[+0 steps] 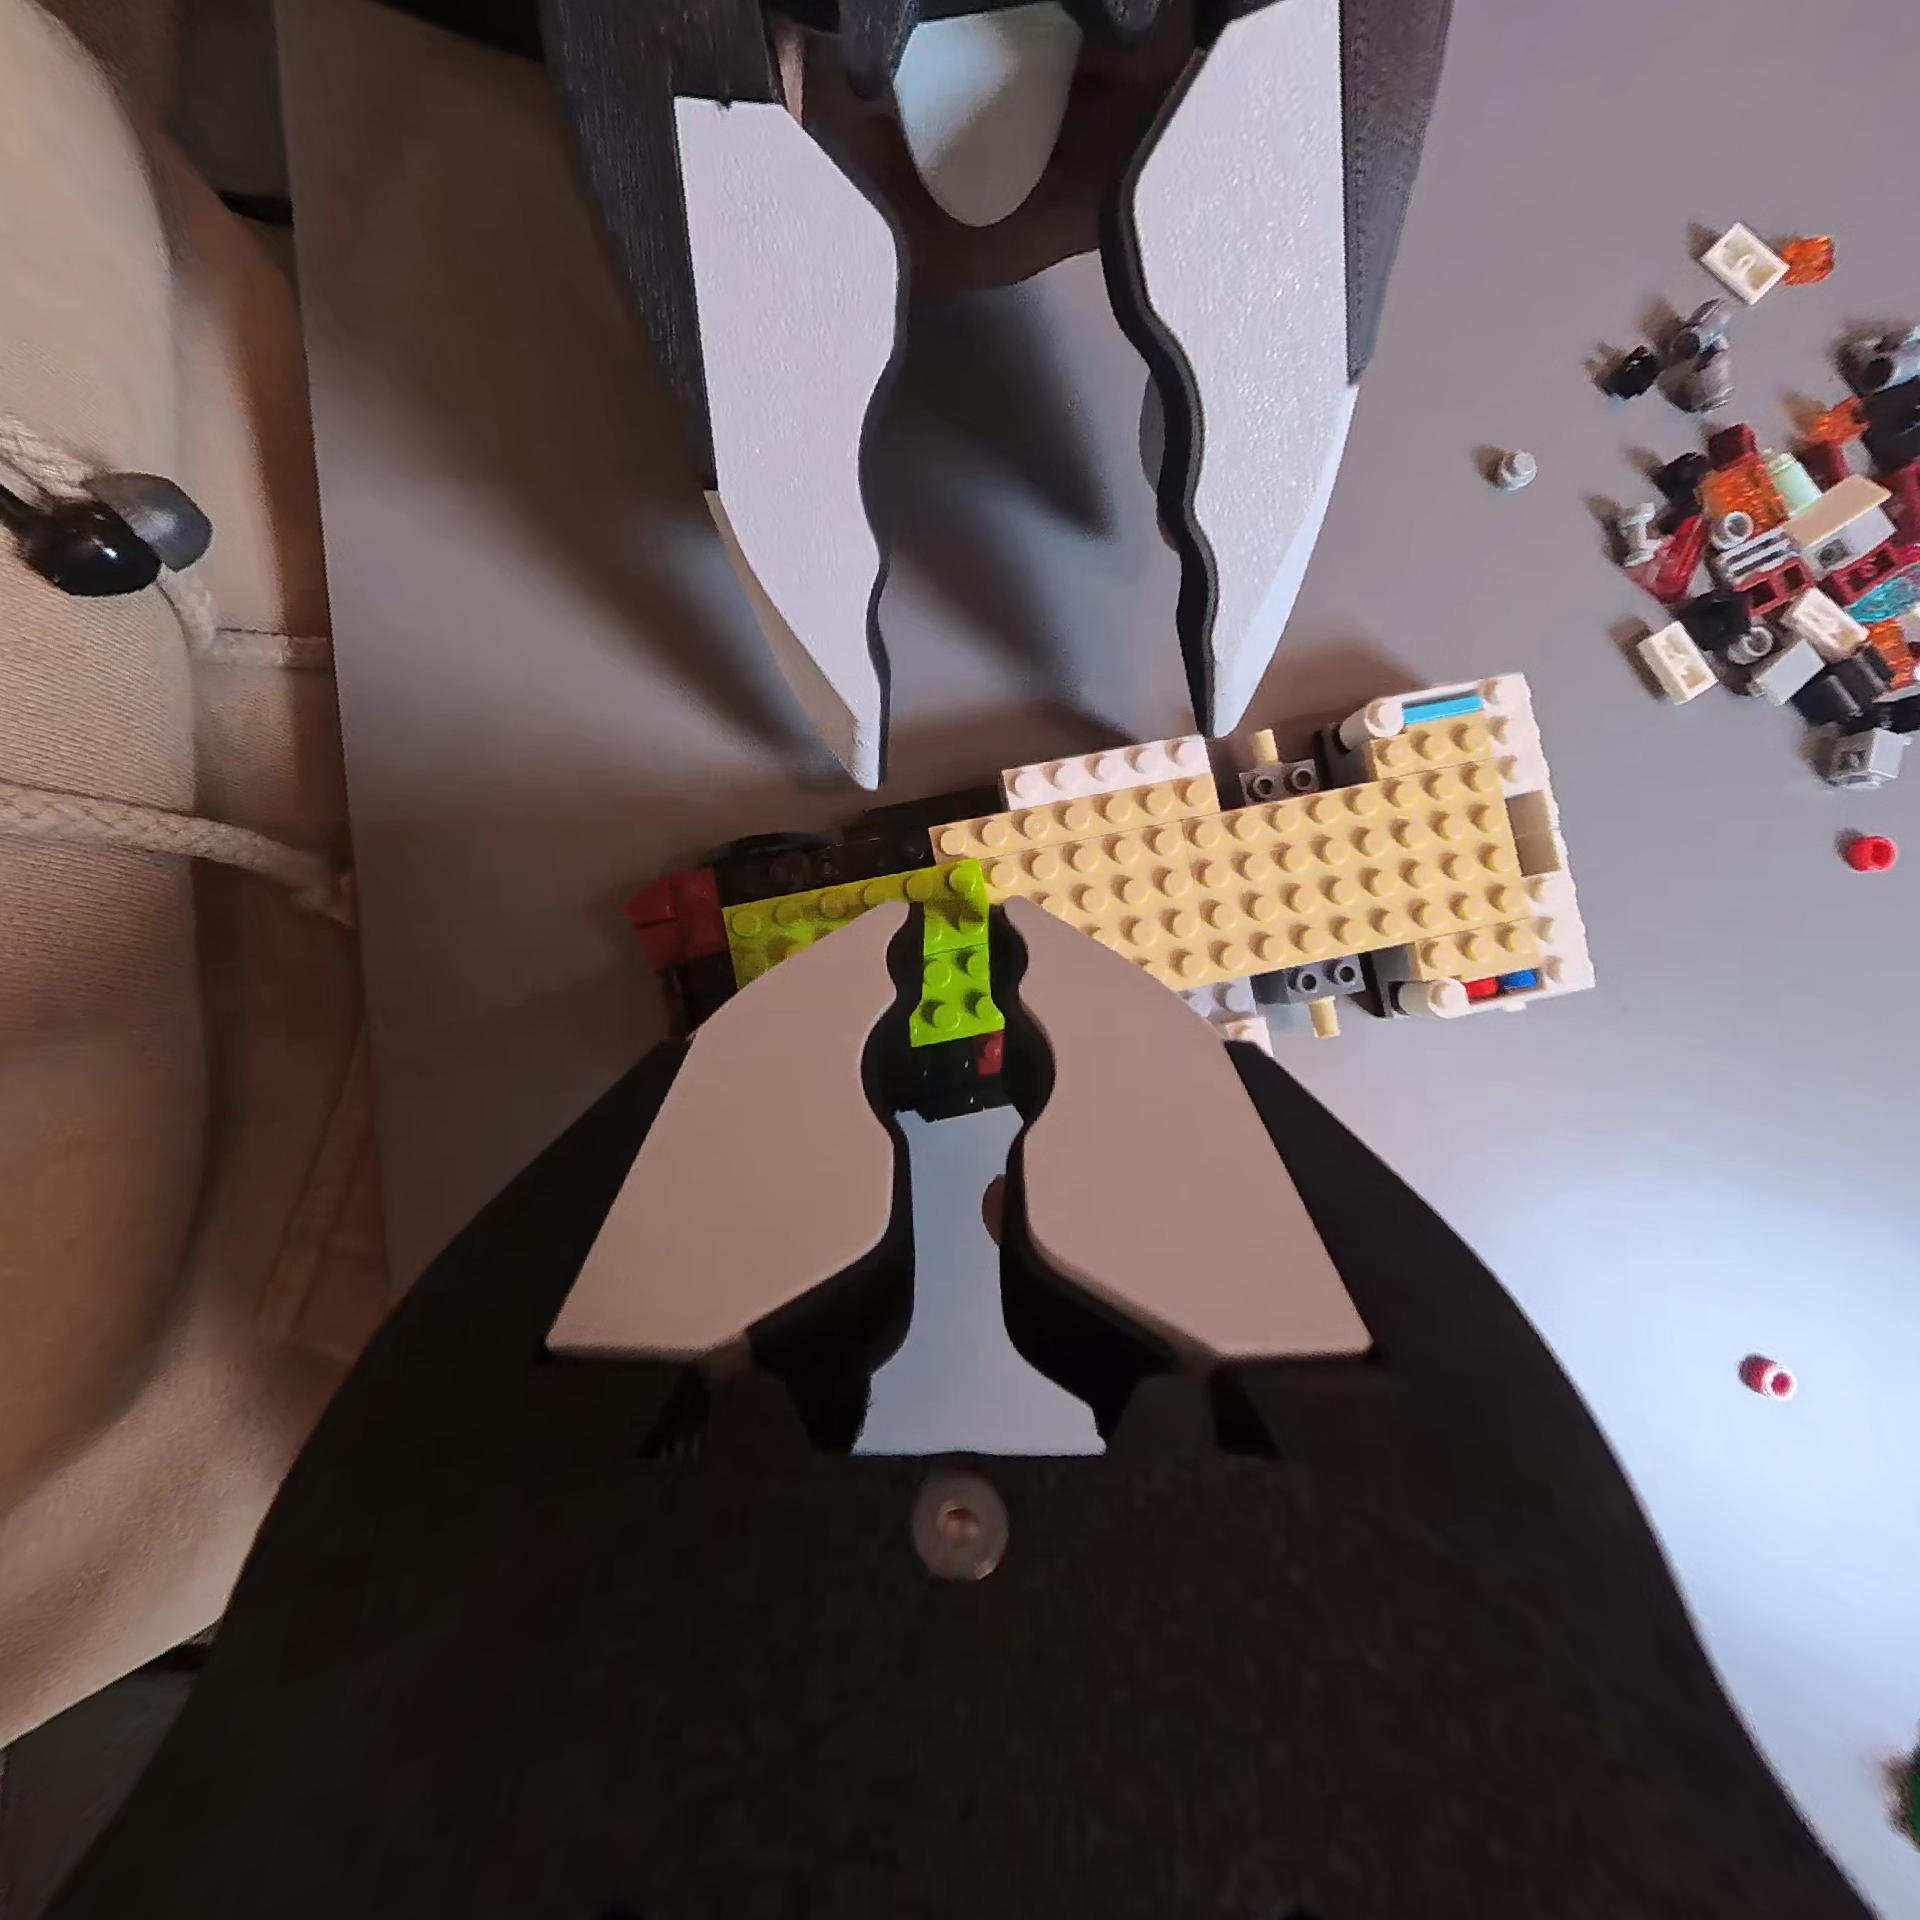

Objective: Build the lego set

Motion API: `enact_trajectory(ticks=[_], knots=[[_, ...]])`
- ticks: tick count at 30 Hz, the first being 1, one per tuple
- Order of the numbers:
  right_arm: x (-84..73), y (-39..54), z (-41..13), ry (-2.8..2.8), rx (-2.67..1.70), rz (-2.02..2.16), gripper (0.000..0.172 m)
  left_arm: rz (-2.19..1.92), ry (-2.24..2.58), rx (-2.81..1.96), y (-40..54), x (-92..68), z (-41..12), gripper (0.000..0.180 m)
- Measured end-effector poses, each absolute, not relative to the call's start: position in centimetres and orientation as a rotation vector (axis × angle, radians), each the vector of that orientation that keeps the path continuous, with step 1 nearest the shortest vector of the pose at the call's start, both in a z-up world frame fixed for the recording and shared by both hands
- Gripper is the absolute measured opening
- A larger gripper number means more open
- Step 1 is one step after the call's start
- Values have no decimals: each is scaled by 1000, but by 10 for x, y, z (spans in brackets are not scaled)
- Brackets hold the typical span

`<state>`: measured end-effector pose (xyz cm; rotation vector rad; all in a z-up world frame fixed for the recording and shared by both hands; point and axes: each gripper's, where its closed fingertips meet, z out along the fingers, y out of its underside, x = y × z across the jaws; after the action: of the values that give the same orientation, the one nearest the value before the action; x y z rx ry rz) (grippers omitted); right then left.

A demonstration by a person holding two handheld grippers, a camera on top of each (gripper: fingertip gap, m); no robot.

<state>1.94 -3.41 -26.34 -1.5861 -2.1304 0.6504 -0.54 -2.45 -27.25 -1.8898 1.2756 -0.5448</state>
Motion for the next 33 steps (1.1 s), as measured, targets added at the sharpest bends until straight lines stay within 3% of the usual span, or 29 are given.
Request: enact_trajectory(ticks=[16, 18, 25, 27, 30, 33], knots=[[20, -35, -268, -2185, -1725, 665, 10, -514, 1284, -1895, -23, -5, -277, 62], [18, -32, -269, -2174, -1728, 667, 2, -506, 1294, -1895, -23, -4, -278, 62], [17, -31, -267, -2232, -1600, 563, 2, -527, 1277, -1902, -22, -4, -278, 61], [15, -29, -264, -2191, -1589, 591, 11, -520, 1276, -1903, -21, -5, -278, 60], [16, -40, -248, -2142, -1615, 774, 11, -519, 1280, -1902, -22, -5, -278, 61], [20, -42, -256, -2186, -1599, 661, 8, -519, 1284, -1900, -22, -4, -278, 61]])
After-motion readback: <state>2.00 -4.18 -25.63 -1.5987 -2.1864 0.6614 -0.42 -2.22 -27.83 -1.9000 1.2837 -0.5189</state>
